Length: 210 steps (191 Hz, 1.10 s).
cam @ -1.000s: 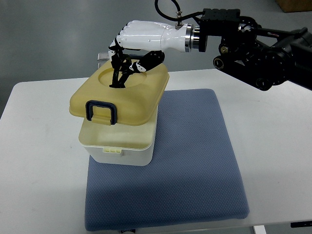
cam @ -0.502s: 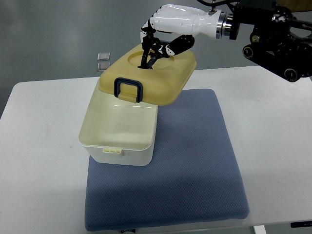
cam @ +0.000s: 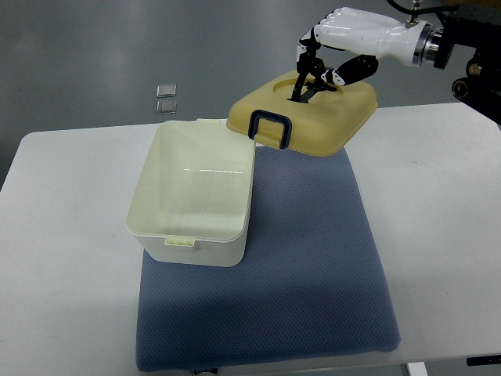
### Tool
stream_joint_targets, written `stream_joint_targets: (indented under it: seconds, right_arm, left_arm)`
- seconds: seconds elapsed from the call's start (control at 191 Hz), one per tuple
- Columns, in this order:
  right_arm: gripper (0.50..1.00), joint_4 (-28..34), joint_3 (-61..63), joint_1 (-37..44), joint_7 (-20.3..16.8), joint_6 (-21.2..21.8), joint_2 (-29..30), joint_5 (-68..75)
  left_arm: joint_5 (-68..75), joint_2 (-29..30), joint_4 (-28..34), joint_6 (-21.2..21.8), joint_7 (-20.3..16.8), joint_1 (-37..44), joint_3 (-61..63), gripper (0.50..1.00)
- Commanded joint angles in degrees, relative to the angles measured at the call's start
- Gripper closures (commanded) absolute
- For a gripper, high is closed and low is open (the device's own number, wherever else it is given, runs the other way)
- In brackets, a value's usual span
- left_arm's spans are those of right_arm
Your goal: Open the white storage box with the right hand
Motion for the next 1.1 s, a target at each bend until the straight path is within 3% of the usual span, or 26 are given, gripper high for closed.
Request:
stream_joint_targets:
  seconds: [0.0, 0.398, 0.905, 1.094]
  right_arm:
    - [0.951, 0.0, 0.0, -1.2, 0.0, -0.6, -1.4, 0.0]
    - [0.946, 0.0, -0.1, -7.3, 0.0, -3.9, -4.1, 0.0]
    - [0.944, 0.0, -0.8, -9.6, 0.0, -6.8, -5.1, -0.1]
    - [0.912, -0.1, -0.1, -10.3, 0.0, -6.8, -4.8, 0.0]
  left_arm:
    - [0.0, 0.0, 0.0, 0.0, 0.0, 0.0, 0.0, 0.500]
    - [0.0, 0.0, -0.2, 0.0, 0.0, 0.0, 0.0, 0.500]
    - [0.0, 0.0, -0.4, 0.0, -0.1, 0.0, 0.0, 0.500]
    - [0.0, 0.0, -0.4, 0.0, -0.1, 0.0, 0.0, 0.500]
